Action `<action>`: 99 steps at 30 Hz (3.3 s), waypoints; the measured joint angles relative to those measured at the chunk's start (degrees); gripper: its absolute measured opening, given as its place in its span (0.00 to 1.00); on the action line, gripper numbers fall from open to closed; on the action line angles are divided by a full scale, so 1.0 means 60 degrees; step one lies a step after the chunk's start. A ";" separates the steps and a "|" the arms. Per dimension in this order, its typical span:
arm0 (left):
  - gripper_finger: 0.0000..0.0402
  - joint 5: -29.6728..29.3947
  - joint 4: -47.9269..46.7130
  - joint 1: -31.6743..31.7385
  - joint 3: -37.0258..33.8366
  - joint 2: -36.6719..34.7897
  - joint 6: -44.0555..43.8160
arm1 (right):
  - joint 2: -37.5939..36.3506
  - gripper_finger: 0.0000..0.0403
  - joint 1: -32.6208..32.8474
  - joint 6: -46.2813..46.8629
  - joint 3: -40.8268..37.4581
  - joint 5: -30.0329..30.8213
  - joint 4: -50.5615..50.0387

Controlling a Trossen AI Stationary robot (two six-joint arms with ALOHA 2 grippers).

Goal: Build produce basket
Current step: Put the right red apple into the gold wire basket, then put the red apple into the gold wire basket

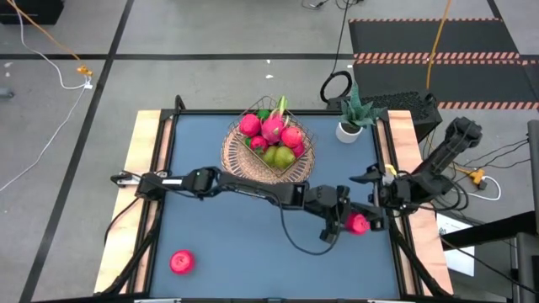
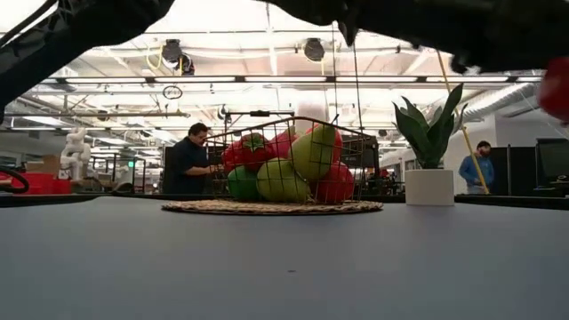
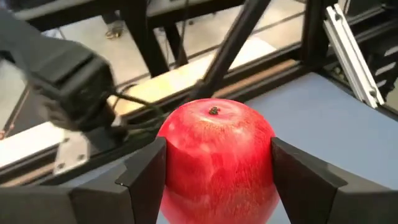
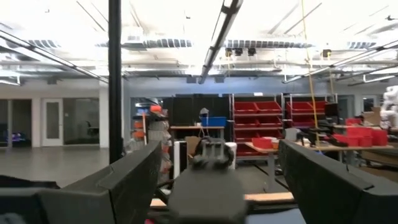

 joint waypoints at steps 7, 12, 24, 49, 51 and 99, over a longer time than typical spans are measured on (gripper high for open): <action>0.61 -0.0017 -0.1135 0.0394 0.0000 -0.0741 -0.0149 | -0.0007 0.78 0.0525 -0.0533 0.0000 -0.0018 0.0407; 0.63 -0.0196 -0.1994 0.0661 0.0000 -0.1344 -0.0073 | -0.0007 0.78 0.0818 -0.0801 0.0000 -0.0018 0.0614; 0.63 -0.1008 -0.3639 0.1007 0.0004 -0.2497 -0.0141 | -0.0004 0.78 0.0940 -0.1078 0.0000 0.0015 0.0733; 0.63 -0.2845 -0.8306 0.2665 -0.0338 -0.4697 -0.1420 | -0.0003 0.78 0.0940 -0.1057 -0.0007 0.0635 0.0465; 0.63 -0.3014 -0.8351 0.2764 -0.0727 -0.4729 -0.1565 | -0.0004 0.78 0.0940 -0.1197 -0.0007 0.0850 0.0427; 0.90 -0.1075 -1.3053 -0.2149 -0.6861 -0.9390 -1.1088 | 0.0066 0.78 -0.0105 0.1607 -0.0007 0.1446 -0.2436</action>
